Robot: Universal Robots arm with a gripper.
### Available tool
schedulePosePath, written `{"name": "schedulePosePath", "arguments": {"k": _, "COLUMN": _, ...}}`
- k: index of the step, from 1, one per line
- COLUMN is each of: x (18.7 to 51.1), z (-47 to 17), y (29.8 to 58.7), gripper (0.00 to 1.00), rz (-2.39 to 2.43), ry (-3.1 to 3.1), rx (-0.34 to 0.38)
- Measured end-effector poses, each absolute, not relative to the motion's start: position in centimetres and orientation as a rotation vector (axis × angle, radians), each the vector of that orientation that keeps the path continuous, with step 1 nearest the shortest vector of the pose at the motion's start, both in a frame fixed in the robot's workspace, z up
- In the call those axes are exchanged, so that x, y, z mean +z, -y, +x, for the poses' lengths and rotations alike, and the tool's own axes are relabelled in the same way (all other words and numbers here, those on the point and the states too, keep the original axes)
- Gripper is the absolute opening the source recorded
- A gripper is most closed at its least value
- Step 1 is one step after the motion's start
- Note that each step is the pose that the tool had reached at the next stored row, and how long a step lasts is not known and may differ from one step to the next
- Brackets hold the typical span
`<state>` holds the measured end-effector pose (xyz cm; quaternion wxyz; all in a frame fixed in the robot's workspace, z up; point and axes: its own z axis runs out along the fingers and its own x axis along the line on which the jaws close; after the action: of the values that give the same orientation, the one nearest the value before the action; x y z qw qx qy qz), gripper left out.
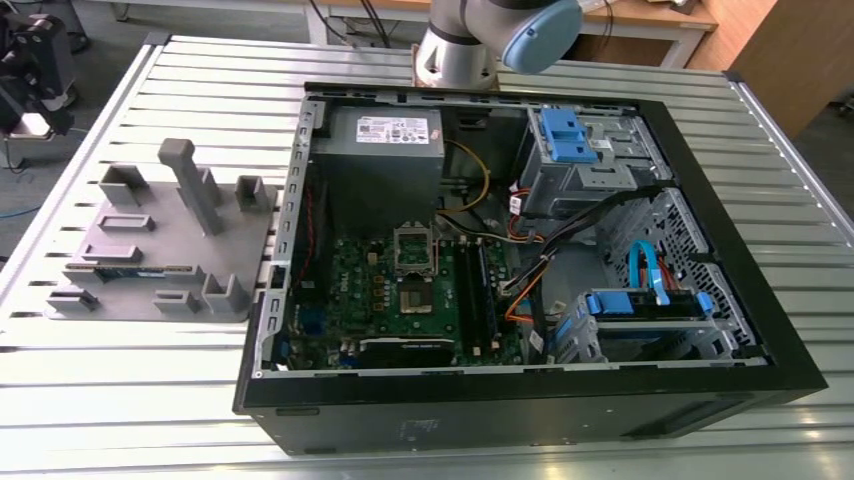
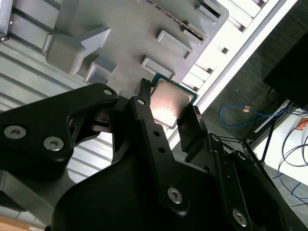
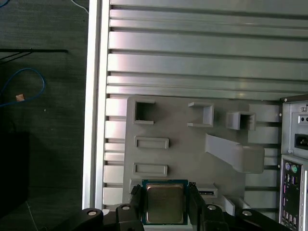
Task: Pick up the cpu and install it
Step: 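Pick up the cpu and move it towards the insertion slot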
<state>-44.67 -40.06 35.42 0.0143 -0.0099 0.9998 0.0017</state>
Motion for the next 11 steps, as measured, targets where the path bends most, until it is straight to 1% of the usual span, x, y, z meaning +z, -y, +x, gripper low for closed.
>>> {"name": "schedulePosePath", "arguments": {"k": 11, "x": 35.56, "z": -44.48, "y": 40.01, "gripper": 0.47, "rz": -0.031, "ry": -3.113, "rx": 0.005}}
